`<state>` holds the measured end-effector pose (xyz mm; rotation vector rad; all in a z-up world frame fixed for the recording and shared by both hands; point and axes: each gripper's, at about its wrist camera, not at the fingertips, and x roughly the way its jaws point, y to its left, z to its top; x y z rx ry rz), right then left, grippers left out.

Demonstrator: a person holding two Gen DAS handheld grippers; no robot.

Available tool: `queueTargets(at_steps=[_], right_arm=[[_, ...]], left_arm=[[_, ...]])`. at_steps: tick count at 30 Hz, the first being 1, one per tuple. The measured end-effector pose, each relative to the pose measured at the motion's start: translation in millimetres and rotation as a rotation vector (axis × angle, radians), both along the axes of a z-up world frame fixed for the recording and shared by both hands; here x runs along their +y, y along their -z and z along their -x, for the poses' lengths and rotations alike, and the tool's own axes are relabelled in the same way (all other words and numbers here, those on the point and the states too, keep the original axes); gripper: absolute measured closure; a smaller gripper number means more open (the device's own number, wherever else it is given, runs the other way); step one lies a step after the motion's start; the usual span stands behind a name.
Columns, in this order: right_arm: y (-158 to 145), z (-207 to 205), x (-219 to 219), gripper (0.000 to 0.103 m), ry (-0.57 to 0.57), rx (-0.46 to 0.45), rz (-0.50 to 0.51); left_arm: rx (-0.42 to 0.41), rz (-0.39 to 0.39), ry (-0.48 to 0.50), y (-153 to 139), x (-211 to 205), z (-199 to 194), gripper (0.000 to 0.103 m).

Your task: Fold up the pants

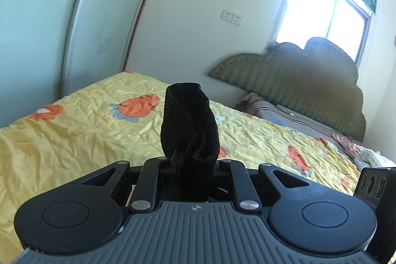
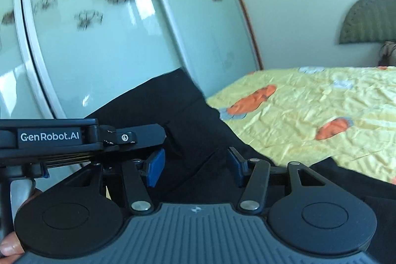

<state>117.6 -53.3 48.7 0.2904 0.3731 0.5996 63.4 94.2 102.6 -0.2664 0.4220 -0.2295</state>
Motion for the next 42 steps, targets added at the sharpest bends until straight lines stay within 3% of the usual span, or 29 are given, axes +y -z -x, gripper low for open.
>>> queueTargets(at_steps=[7, 16, 29, 32, 33, 36, 40, 42], right_arm=[[-2.8, 54.0, -107.9, 0.049, 0.167, -0.009, -0.101], [38.9, 89.3, -207.9, 0.049, 0.392, 0.076, -0.092], [73.9, 107.9, -262.8, 0.049, 0.563, 0.151, -0.039], [80.7, 106.5, -265.7, 0.049, 0.593, 0.211, 0.025], [82.8, 107.0, -266.7, 0.048, 0.596, 0.230, 0.049], [87.9, 119.0, -273.6, 0.048, 0.623, 0.244, 0.094], [83.1, 138.6, -299.8, 0.048, 0.792, 0.235, 0.100], [73.1, 147.0, -306.7, 0.047, 0.841, 0.193, 0.079]], left_arm=[[0.020, -0.020, 0.210, 6.9, -96.0, 4.0, 0.086], [0.077, -0.108, 0.401, 51.9, -208.1, 1.7, 0.087], [0.095, -0.205, 0.534, 90.1, -283.1, 5.1, 0.086], [0.144, -0.212, 0.584, 105.6, -291.0, -0.1, 0.079], [0.158, -0.197, 0.605, 108.3, -290.6, -0.4, 0.072], [0.187, -0.125, 0.667, 105.4, -282.2, 2.3, 0.063], [0.131, -0.065, 0.676, 86.8, -259.0, 11.5, 0.037], [0.096, -0.059, 0.630, 78.3, -240.5, 12.7, 0.034]])
